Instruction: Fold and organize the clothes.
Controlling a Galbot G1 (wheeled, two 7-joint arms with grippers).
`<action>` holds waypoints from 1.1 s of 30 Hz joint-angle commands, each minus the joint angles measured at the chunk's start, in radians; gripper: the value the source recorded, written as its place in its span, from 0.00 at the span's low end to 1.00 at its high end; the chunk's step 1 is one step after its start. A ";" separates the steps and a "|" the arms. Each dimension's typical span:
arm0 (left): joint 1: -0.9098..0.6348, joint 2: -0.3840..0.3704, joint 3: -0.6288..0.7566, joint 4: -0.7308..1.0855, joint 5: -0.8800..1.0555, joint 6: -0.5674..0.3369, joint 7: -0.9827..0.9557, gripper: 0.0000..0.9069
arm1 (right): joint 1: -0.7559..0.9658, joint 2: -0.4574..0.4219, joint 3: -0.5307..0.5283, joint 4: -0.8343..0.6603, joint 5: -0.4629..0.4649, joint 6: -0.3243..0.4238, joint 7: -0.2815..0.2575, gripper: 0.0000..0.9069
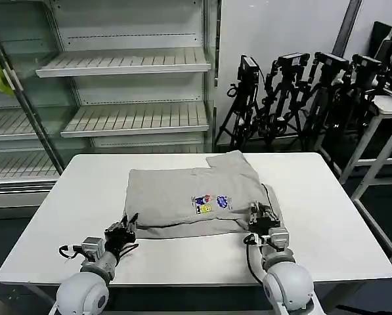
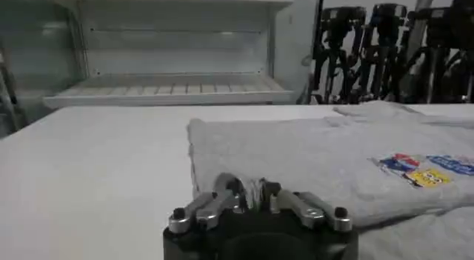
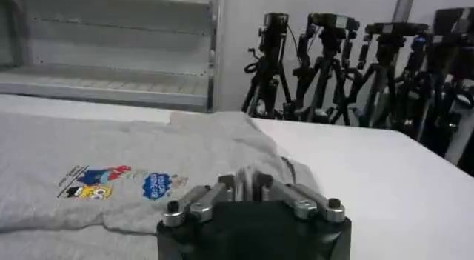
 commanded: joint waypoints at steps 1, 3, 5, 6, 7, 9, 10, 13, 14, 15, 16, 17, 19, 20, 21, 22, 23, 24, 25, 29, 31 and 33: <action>0.039 -0.005 -0.002 -0.036 0.013 -0.010 0.001 1.00 | -0.077 0.006 0.047 0.042 -0.020 0.065 -0.009 1.00; 0.060 -0.012 -0.022 -0.057 0.007 -0.013 -0.002 1.00 | -0.102 -0.003 0.082 0.040 -0.017 0.056 -0.009 1.00; 0.104 -0.018 -0.038 -0.070 0.001 -0.021 -0.006 1.00 | -0.107 -0.007 0.100 0.018 -0.026 0.014 -0.001 1.00; 0.115 -0.020 -0.043 -0.072 0.000 -0.023 -0.006 1.00 | -0.105 -0.008 0.106 0.004 -0.023 0.001 -0.002 1.00; 0.123 -0.020 -0.045 -0.071 0.000 -0.025 -0.007 1.00 | -0.101 -0.008 0.108 -0.010 -0.017 -0.008 0.000 1.00; 0.134 -0.018 -0.043 -0.061 -0.002 -0.026 -0.006 1.00 | -0.088 -0.002 0.109 -0.036 -0.021 -0.025 0.006 1.00; 0.135 -0.016 -0.040 -0.050 -0.002 -0.026 -0.006 1.00 | -0.080 0.000 0.107 -0.055 -0.021 -0.034 0.004 1.00; 0.114 -0.015 -0.032 -0.005 -0.007 -0.022 -0.008 1.00 | -0.055 0.009 0.095 -0.092 -0.027 -0.063 -0.004 1.00; 0.103 -0.015 -0.029 0.008 -0.004 -0.022 -0.010 1.00 | -0.048 0.011 0.090 -0.103 -0.026 -0.070 -0.009 1.00; 0.095 -0.014 -0.026 0.024 0.004 -0.023 -0.010 1.00 | -0.043 0.013 0.085 -0.113 -0.026 -0.075 -0.010 0.93; 0.087 -0.013 -0.024 0.029 0.008 -0.024 -0.010 1.00 | -0.039 0.015 0.082 -0.122 -0.026 -0.078 -0.013 0.46; 0.073 -0.012 -0.021 0.047 0.011 -0.024 -0.010 0.82 | -0.039 0.016 0.078 -0.126 -0.025 -0.079 -0.016 0.10; 0.053 -0.008 -0.015 0.076 0.020 -0.023 -0.015 0.06 | -0.042 0.017 0.072 -0.125 -0.022 -0.077 -0.022 0.00; 0.044 -0.006 -0.012 0.091 0.028 -0.019 -0.020 0.04 | -0.045 0.017 0.070 -0.124 -0.021 -0.076 -0.024 0.00; 0.042 -0.004 -0.011 0.096 0.032 -0.015 -0.025 0.06 | -0.048 0.016 0.069 -0.123 -0.021 -0.076 -0.025 0.00; 0.042 -0.002 -0.011 0.099 0.033 -0.014 -0.028 0.04 | -0.051 0.016 0.068 -0.122 -0.021 -0.074 -0.026 0.00; 0.047 0.000 -0.012 0.098 0.032 -0.013 -0.031 0.04 | -0.053 0.015 0.068 -0.121 -0.021 -0.073 -0.026 0.00; 0.053 0.003 -0.014 0.096 0.031 -0.014 -0.030 0.06 | -0.056 0.015 0.067 -0.121 -0.020 -0.071 -0.026 0.00; 0.058 0.005 -0.014 0.093 0.030 -0.014 -0.028 0.04 | -0.059 0.015 0.067 -0.119 -0.018 -0.070 -0.026 0.00; 0.085 0.008 -0.011 0.069 0.028 -0.014 -0.025 0.06 | -0.083 0.012 0.060 -0.085 -0.014 -0.063 -0.027 0.00; 0.090 0.008 -0.008 0.056 0.027 -0.014 -0.022 0.04 | -0.098 0.009 0.057 -0.057 -0.014 -0.063 -0.025 0.00; 0.103 0.011 -0.007 0.028 0.025 -0.014 -0.014 0.04 | -0.140 0.000 0.057 -0.002 -0.015 -0.064 -0.022 0.00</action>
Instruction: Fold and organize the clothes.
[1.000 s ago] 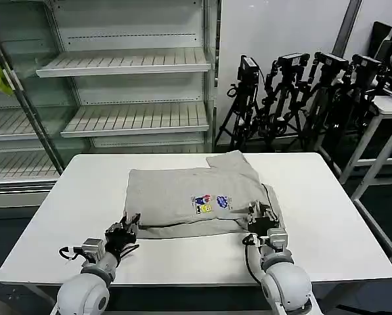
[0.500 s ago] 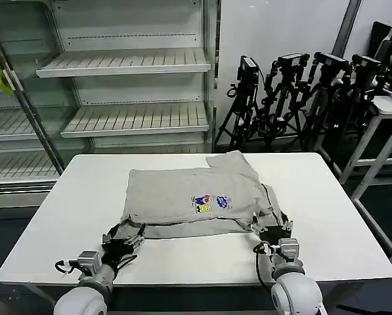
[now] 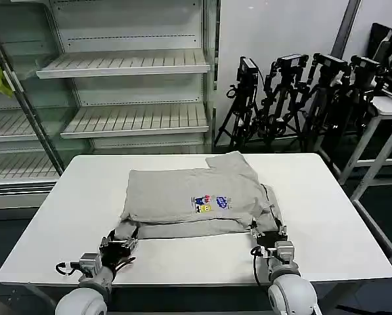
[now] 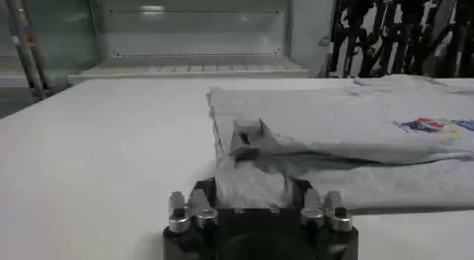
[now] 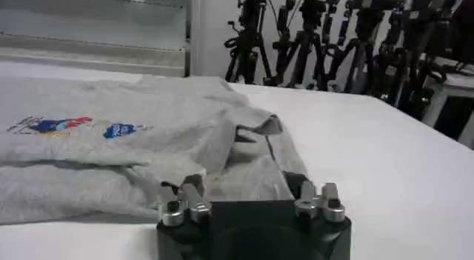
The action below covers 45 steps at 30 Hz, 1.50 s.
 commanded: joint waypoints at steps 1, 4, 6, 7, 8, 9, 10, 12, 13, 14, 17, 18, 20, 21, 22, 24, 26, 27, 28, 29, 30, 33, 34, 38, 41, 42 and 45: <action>0.018 -0.001 0.003 -0.026 0.003 0.006 0.001 0.04 | -0.089 -0.009 -0.001 0.099 0.001 -0.019 0.002 0.00; 0.057 0.002 -0.003 -0.091 0.000 0.013 0.008 0.04 | -0.161 -0.025 0.005 0.159 -0.010 -0.013 0.003 0.00; 0.083 0.003 -0.009 -0.125 0.000 0.016 0.011 0.06 | -0.232 -0.038 0.015 0.204 -0.039 0.004 0.001 0.00; 0.101 0.004 -0.011 -0.144 0.001 0.016 0.011 0.04 | -0.258 -0.042 0.020 0.221 -0.050 0.010 0.001 0.00; 0.117 0.004 -0.017 -0.161 0.002 0.016 0.011 0.06 | -0.296 -0.047 0.029 0.251 -0.060 0.015 0.001 0.00; 0.139 0.006 -0.021 -0.186 0.002 0.016 0.010 0.06 | -0.312 -0.049 0.032 0.264 -0.063 0.017 0.002 0.00; 0.167 0.006 -0.026 -0.213 0.004 0.016 0.011 0.04 | -0.332 -0.050 0.035 0.282 -0.067 0.018 0.002 0.00; 0.210 0.003 -0.036 -0.256 0.008 0.016 0.009 0.04 | -0.403 -0.054 0.048 0.341 -0.082 0.028 0.002 0.00; 0.234 0.000 -0.041 -0.272 0.009 0.017 0.005 0.04 | -0.435 -0.057 0.055 0.363 -0.087 0.033 0.001 0.00; 0.247 -0.005 -0.045 -0.289 0.010 0.020 0.003 0.06 | -0.478 -0.061 0.068 0.393 -0.093 0.039 0.001 0.00; 0.346 -0.022 -0.065 -0.359 0.014 0.032 -0.001 0.04 | -0.565 -0.071 0.099 0.447 -0.094 0.051 0.002 0.00; 0.386 -0.022 -0.075 -0.379 0.020 0.029 0.000 0.04 | -0.582 -0.076 0.114 0.465 -0.095 0.047 0.002 0.00; 0.428 -0.019 -0.085 -0.398 0.031 0.020 0.000 0.06 | -0.585 -0.086 0.128 0.476 -0.101 0.035 0.002 0.11; 0.450 -0.014 -0.091 -0.409 0.034 0.016 0.000 0.16 | -0.581 -0.089 0.134 0.478 -0.099 0.036 0.000 1.00; 0.462 -0.011 -0.094 -0.416 0.037 0.015 -0.001 1.00 | -0.572 -0.093 0.141 0.483 -0.088 0.039 -0.005 1.00; 0.476 -0.012 -0.093 -0.429 0.046 0.020 -0.003 1.00 | -0.550 -0.098 0.166 0.501 -0.062 0.043 -0.002 1.00; 0.478 -0.012 -0.092 -0.444 0.043 0.053 -0.021 1.00 | -0.537 -0.102 0.186 0.525 -0.048 0.066 0.009 1.00; 0.483 -0.012 -0.093 -0.457 0.043 0.056 -0.024 1.00 | -0.529 -0.104 0.203 0.540 -0.035 0.072 0.013 1.00; 0.487 -0.013 -0.094 -0.467 0.050 0.060 -0.027 1.00 | -0.526 -0.105 0.209 0.545 -0.029 0.072 0.013 1.00; 0.492 -0.013 -0.097 -0.480 0.056 0.063 -0.029 1.00 | -0.508 -0.111 0.240 0.567 0.002 0.068 0.019 1.00; 0.499 -0.014 -0.104 -0.494 0.062 0.067 -0.032 1.00 | -0.485 -0.118 0.259 0.575 0.042 0.059 0.024 1.00; 0.511 -0.010 -0.140 -0.549 0.064 0.072 -0.035 1.00 | -0.446 -0.161 0.308 0.588 0.120 0.039 0.027 1.00; 0.499 -0.003 -0.156 -0.561 0.060 0.078 -0.038 1.00 | -0.435 -0.169 0.319 0.587 0.129 0.035 0.030 1.00; 0.397 0.045 -0.204 -0.579 -0.010 0.117 -0.058 1.00 | -0.230 -0.204 0.275 0.455 0.183 -0.012 0.059 1.00; 0.295 0.095 -0.193 -0.528 -0.047 0.110 -0.058 1.00 | -0.014 -0.186 0.161 0.285 0.174 -0.040 0.080 1.00; 0.260 0.103 -0.181 -0.506 -0.060 0.107 -0.058 1.00 | 0.042 -0.174 0.118 0.252 0.159 -0.040 0.079 1.00; 0.120 0.114 -0.149 -0.386 -0.176 0.129 -0.087 1.00 | 0.182 -0.149 0.033 0.073 0.143 -0.041 0.085 1.00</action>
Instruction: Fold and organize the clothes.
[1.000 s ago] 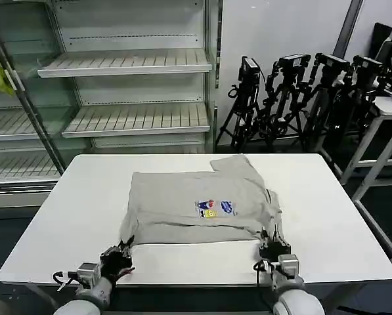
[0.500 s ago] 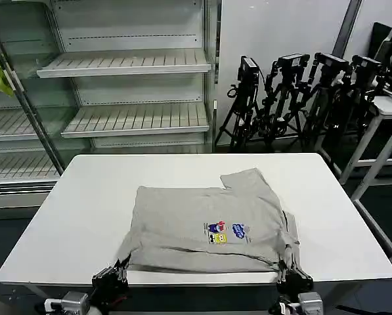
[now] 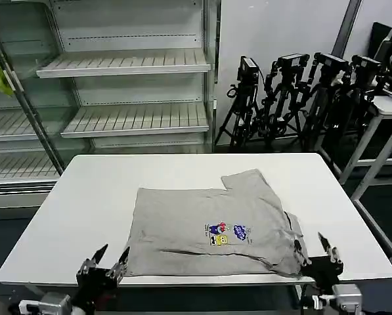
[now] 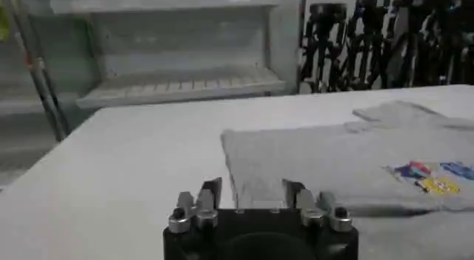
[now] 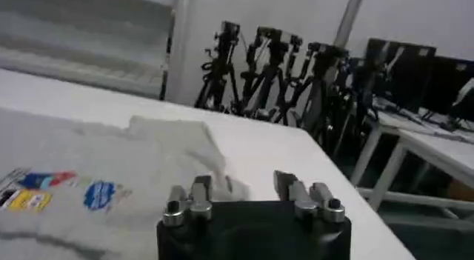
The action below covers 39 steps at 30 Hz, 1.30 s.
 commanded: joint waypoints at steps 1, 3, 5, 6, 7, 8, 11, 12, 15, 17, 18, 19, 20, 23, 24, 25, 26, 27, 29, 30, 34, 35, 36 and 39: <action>-0.282 0.053 0.023 0.128 -0.166 0.028 -0.040 1.00 | 0.468 0.013 -0.183 -0.382 0.041 -0.035 0.028 1.00; -0.362 0.059 0.051 0.205 -0.189 0.029 -0.045 1.00 | 0.565 0.022 -0.223 -0.471 0.042 -0.035 0.027 1.00; -0.474 0.078 0.112 0.306 -0.207 0.029 -0.048 1.00 | 0.667 0.032 -0.257 -0.557 0.042 -0.035 0.028 1.00; -0.510 0.081 0.136 0.351 -0.209 0.029 -0.049 1.00 | 0.687 0.035 -0.267 -0.579 0.042 -0.035 0.028 1.00; -0.558 0.088 0.158 0.384 -0.212 0.029 -0.049 1.00 | 0.716 0.040 -0.280 -0.621 0.040 -0.036 0.028 1.00; -0.594 0.092 0.190 0.427 -0.219 0.029 -0.049 1.00 | 0.745 0.046 -0.292 -0.660 0.040 -0.036 0.028 1.00; -0.700 0.095 0.271 0.523 -0.236 0.030 -0.050 1.00 | 0.815 0.067 -0.319 -0.783 0.033 -0.035 0.027 1.00; -0.734 0.094 0.297 0.557 -0.236 0.030 -0.050 1.00 | 0.842 0.077 -0.325 -0.823 0.033 -0.036 0.026 1.00; -0.818 0.085 0.361 0.641 -0.237 0.030 -0.048 1.00 | 0.913 0.105 -0.337 -0.933 0.022 -0.035 0.022 1.00; -0.854 0.076 0.409 0.710 -0.224 0.030 -0.045 1.00 | 0.956 0.122 -0.344 -0.993 0.023 -0.035 0.019 1.00; -0.889 0.070 0.426 0.740 -0.188 0.030 -0.045 1.00 | 0.962 0.127 -0.345 -1.015 0.022 -0.035 0.019 1.00; -0.909 0.066 0.440 0.765 -0.171 0.030 -0.044 1.00 | 0.987 0.141 -0.349 -1.048 0.021 -0.035 0.018 1.00; -0.929 0.058 0.455 0.801 -0.160 0.030 -0.043 1.00 | 1.000 0.149 -0.349 -1.078 0.015 -0.034 0.016 1.00; -0.979 0.041 0.484 0.869 -0.146 0.030 -0.042 1.00 | 1.038 0.180 -0.341 -1.174 -0.007 -0.034 0.015 1.00; -0.985 0.039 0.489 0.884 -0.141 0.030 -0.041 1.00 | 1.043 0.185 -0.339 -1.191 -0.009 -0.033 0.014 1.00; -0.991 0.033 0.496 0.901 -0.135 0.030 -0.040 1.00 | 1.053 0.193 -0.335 -1.216 -0.014 -0.033 0.013 1.00; -0.999 0.024 0.503 0.926 -0.125 0.030 -0.038 1.00 | 1.060 0.201 -0.331 -1.240 -0.022 -0.029 0.013 1.00; -1.001 0.019 0.506 0.939 -0.120 0.030 -0.037 1.00 | 1.066 0.209 -0.326 -1.260 -0.028 -0.024 0.011 1.00; -1.005 0.006 0.509 0.960 -0.115 0.029 -0.036 1.00 | 1.074 0.220 -0.317 -1.291 -0.037 -0.018 0.007 1.00; -1.005 0.003 0.509 0.965 -0.114 0.029 -0.035 1.00 | 1.075 0.222 -0.317 -1.295 -0.037 -0.017 0.007 1.00; -1.001 -0.009 0.510 0.980 -0.105 0.028 -0.030 0.22 | 1.078 0.232 -0.308 -1.333 -0.036 -0.019 -0.002 1.00; -1.000 -0.010 0.511 0.983 -0.102 0.028 -0.030 0.07 | 1.074 0.231 -0.308 -1.333 -0.034 -0.020 -0.006 1.00; -0.999 -0.010 0.512 0.986 -0.098 0.028 -0.029 0.07 | 1.069 0.230 -0.308 -1.332 -0.032 -0.020 -0.008 0.60; -0.990 -0.008 0.513 0.989 -0.090 0.026 -0.015 0.08 | 1.052 0.225 -0.306 -1.323 -0.026 -0.018 -0.014 0.00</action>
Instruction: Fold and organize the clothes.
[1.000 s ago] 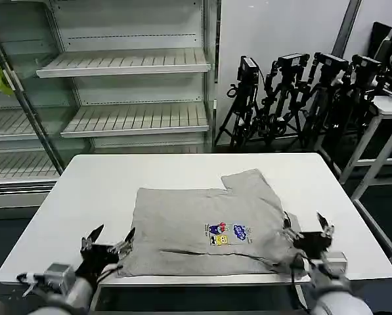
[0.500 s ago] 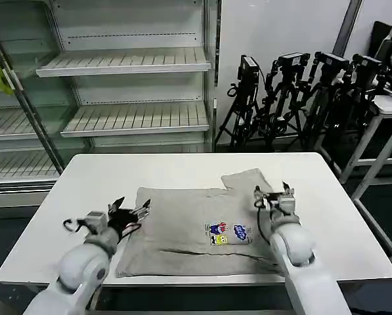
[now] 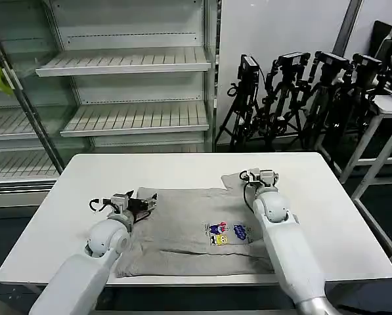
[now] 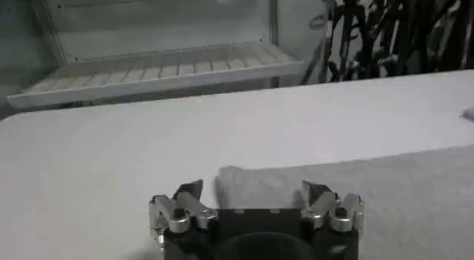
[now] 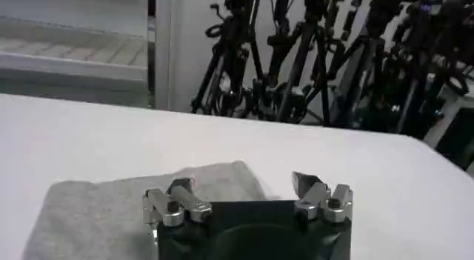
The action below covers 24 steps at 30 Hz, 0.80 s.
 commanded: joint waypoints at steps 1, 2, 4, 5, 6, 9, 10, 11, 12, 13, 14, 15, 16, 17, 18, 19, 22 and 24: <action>-0.057 -0.011 0.039 0.092 0.018 0.004 0.009 0.07 | 0.046 0.025 -0.010 -0.139 -0.006 0.001 -0.008 0.00; -0.054 -0.011 0.039 0.092 0.020 0.004 0.010 0.08 | 0.038 0.022 -0.010 -0.133 -0.006 0.001 -0.008 0.00; -0.043 -0.016 0.036 0.091 0.031 0.005 0.003 0.08 | 0.030 0.019 -0.011 -0.125 -0.005 0.001 -0.008 0.00; -0.040 -0.017 0.034 0.090 0.033 0.005 0.003 0.08 | 0.022 0.017 -0.012 -0.117 -0.004 0.001 -0.008 0.00; -0.036 -0.019 0.032 0.090 0.035 0.005 0.001 0.08 | 0.020 0.016 -0.012 -0.112 -0.003 0.001 -0.007 0.00; -0.025 -0.019 0.031 0.087 0.034 0.005 0.002 0.08 | 0.002 0.012 -0.017 -0.072 0.014 -0.007 -0.003 0.00; -0.021 -0.018 0.031 0.084 0.033 0.005 0.002 0.08 | -0.003 0.010 -0.019 -0.053 0.021 -0.010 -0.002 0.00; -0.017 -0.016 0.030 0.076 0.032 0.005 0.003 0.08 | -0.011 0.008 -0.022 -0.033 0.028 -0.011 0.000 0.00; -0.012 -0.016 0.027 0.069 0.031 0.005 0.003 0.08 | -0.013 0.006 -0.025 -0.022 0.034 -0.011 0.000 0.00; -0.006 -0.015 0.024 0.060 0.027 0.005 0.003 0.08 | -0.017 0.005 -0.027 -0.010 0.043 -0.011 0.001 0.00; -0.001 -0.014 0.021 0.054 0.024 0.005 0.003 0.08 | -0.022 0.004 -0.029 0.004 0.052 -0.005 0.003 0.00; 0.004 -0.013 0.015 0.042 0.020 0.004 0.004 0.08 | -0.024 0.003 -0.029 0.011 0.055 0.001 0.004 0.00; 0.005 -0.011 0.013 0.039 0.017 0.004 0.004 0.08 | -0.026 0.003 -0.029 0.021 0.061 0.011 0.005 0.00; 0.009 -0.010 0.010 0.032 0.012 0.004 0.005 0.08 | -0.032 0.002 -0.028 0.038 0.072 0.041 0.008 0.00; 0.013 -0.007 0.006 0.024 0.006 -0.001 0.006 0.08 | -0.034 0.002 -0.028 0.046 0.076 0.051 0.010 0.00; 0.015 -0.004 0.004 0.020 0.002 -0.005 0.009 0.08 | -0.038 0.002 -0.028 0.063 0.086 0.088 0.014 0.00; 0.024 0.006 -0.010 -0.006 -0.008 -0.024 0.015 0.08 | -0.050 0.000 -0.031 0.119 0.105 0.148 0.020 0.00; 0.032 0.018 -0.022 -0.036 -0.028 -0.036 0.016 0.08 | -0.059 -0.005 -0.037 0.162 0.113 0.172 0.024 0.00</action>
